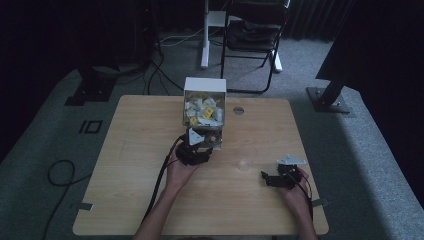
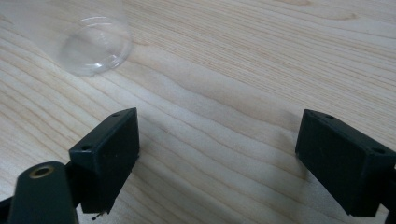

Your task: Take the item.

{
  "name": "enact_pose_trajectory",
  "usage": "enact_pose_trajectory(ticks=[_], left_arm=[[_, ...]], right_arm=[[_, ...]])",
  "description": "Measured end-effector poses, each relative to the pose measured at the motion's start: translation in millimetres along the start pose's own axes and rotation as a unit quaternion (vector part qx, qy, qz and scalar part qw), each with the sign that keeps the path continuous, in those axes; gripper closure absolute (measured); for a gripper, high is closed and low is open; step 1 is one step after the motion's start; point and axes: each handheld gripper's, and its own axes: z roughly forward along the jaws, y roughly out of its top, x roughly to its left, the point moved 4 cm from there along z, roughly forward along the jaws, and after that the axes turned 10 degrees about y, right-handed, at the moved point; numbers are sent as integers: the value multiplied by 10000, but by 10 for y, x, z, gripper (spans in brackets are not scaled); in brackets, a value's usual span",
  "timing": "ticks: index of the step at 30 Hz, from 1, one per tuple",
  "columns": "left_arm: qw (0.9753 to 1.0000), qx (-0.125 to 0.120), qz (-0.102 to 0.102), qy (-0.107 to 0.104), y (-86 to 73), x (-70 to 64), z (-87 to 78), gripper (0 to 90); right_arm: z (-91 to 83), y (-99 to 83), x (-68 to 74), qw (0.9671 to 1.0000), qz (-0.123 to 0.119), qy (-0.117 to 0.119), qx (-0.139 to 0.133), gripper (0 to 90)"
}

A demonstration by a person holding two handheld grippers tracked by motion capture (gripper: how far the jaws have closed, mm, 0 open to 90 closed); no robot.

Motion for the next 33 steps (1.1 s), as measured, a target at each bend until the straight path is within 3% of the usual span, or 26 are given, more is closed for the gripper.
enact_pose_trajectory(ticks=[11, 18, 25, 33], left_arm=[[9997, -88, 185, 119, 4, -65, 151, 444], [9995, 3, 275, 138, 22, -80, 265, 441], [9995, 21, 284, 115, 24, -82, 270, 456], [9995, 91, 291, -71, -23, -104, 208, 485]], right_arm=[[0, 0, 0, 10000, -1, -1, 0, 134], [0, 0, 0, 10000, -1, -1, 0, 134], [0, 0, 0, 10000, 2, 0, 1, 135], [0, 0, 0, 10000, -1, -1, -1, 135]])
